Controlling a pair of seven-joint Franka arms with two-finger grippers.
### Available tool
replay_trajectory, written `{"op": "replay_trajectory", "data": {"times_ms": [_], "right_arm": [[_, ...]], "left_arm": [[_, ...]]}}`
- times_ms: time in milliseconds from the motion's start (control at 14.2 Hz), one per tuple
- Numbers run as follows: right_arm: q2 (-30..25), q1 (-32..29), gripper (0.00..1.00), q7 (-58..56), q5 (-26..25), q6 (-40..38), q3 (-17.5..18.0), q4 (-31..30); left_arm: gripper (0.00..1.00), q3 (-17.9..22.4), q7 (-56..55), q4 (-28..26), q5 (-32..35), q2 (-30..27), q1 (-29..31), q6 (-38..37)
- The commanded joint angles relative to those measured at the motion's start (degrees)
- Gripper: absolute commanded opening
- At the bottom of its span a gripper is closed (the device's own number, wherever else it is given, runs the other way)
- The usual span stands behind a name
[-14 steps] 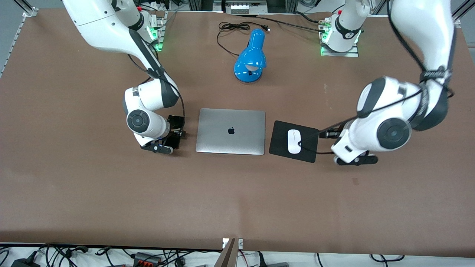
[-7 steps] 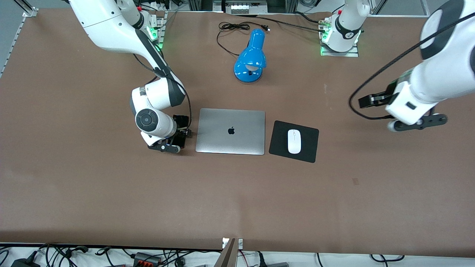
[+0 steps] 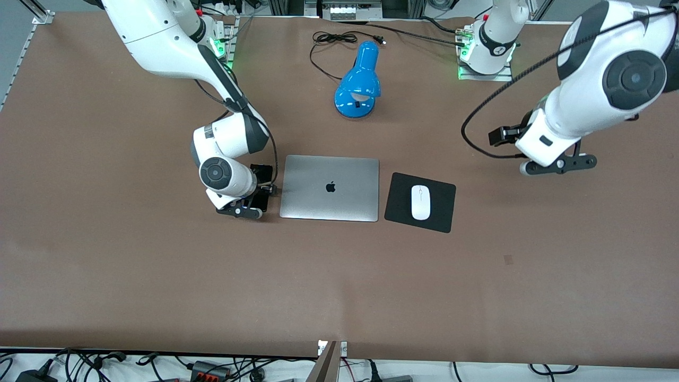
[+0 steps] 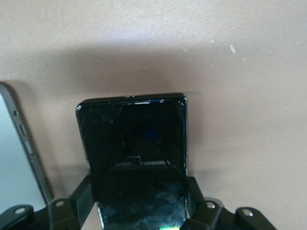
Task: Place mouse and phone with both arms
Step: 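Open the left gripper and lift it away from the mouse on the pad, then lower the phone beside the laptop and open the right gripper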
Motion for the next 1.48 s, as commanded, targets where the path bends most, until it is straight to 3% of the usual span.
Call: {"op": "replay_trajectory", "data": {"times_ms": [0,212,283,353,424,636,989,1413], "right_arm": [[1.16,0.46,0.23,0.22,0.61,0.25,0.12,1.30],[1.69,0.63,0.23,0.22,0.69,0.69,0.12,1.30],[1.77,0.63,0.27,0.48,0.69,0.69,0.12,1.30],[1.86,0.63,0.79,0.92,0.78,0.69,0.21,1.30],[1.77,0.55,1.00,1.19,1.65,0.87,0.12,1.30],[0.90,0.37,1.00,0.40,2.89,-0.35,0.12,3.57],[-3.67,-2.43,1.00,-0.74,2.01,-19.22,-0.76,16.65],[-10.17,-10.61,1.00,-10.76,0.00,-32.60,-0.94,27.57]], "left_arm": [[1.00,0.35,1.41,-1.56,-0.41,-2.28,3.02,1.12],[1.00,0.44,1.33,0.28,-0.33,-1.41,4.18,1.56],[1.00,0.44,1.59,2.73,0.28,-0.45,5.05,1.39],[1.00,0.44,1.50,5.27,0.29,1.39,5.58,0.95],[1.00,0.44,1.50,6.17,0.29,2.02,5.67,0.77],[1.00,0.44,1.76,6.96,0.55,2.11,6.90,0.68],[1.00,0.35,3.79,7.50,0.47,3.26,9.45,-0.81],[1.00,-0.61,2.99,0.56,-0.23,-3.86,9.45,3.49]]}}
